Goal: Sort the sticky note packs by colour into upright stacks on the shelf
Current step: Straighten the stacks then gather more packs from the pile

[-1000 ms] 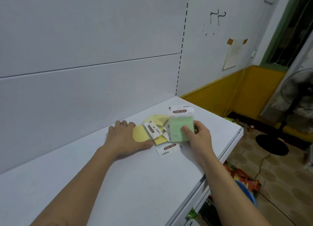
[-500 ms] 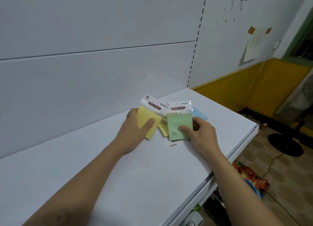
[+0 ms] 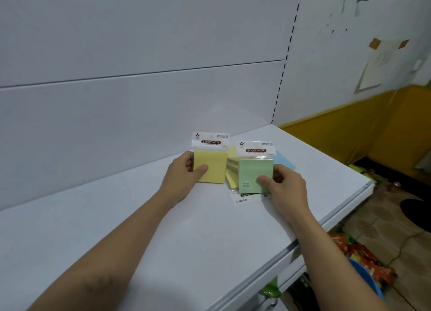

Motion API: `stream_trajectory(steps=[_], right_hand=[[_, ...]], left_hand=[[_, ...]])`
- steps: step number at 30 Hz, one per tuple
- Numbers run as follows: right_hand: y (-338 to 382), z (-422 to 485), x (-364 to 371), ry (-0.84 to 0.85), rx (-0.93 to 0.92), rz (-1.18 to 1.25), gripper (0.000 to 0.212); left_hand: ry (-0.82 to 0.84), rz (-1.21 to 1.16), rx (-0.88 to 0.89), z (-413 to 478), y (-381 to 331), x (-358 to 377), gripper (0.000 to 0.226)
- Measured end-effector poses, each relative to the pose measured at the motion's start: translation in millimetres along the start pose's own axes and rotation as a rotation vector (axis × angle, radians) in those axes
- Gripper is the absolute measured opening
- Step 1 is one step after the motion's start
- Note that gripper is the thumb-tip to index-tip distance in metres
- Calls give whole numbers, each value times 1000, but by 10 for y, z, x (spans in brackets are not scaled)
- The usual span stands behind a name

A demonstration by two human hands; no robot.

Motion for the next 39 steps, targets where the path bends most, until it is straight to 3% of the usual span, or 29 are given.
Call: stream_trajectory(steps=[9,19,28,39], right_hand=[[51,-53,2,55,-45,52,15],[296,-10,135,105,-153,-100,11],[1018,-309,837,287,-277,20,8],[1970,-1312,2042,560,-420,53,11]], left_hand=[[-66,50,-38,-207,-251,-149,11],[-124,256,-24,-520,-550,-822,10],[-278,348,-39,-801,-898,-1537,13],[-568,436,-18,-1841,-1267,-3077,15]])
Point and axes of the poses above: each hand's wrist, its own z-axis towards the middle knuckle, its own x-axis out of the palm, y = z × x, the point moved 7 cm from there along z, towards the middle knuckle, and after that the axes turned 15 degrees about x, right-handed, at the moved point
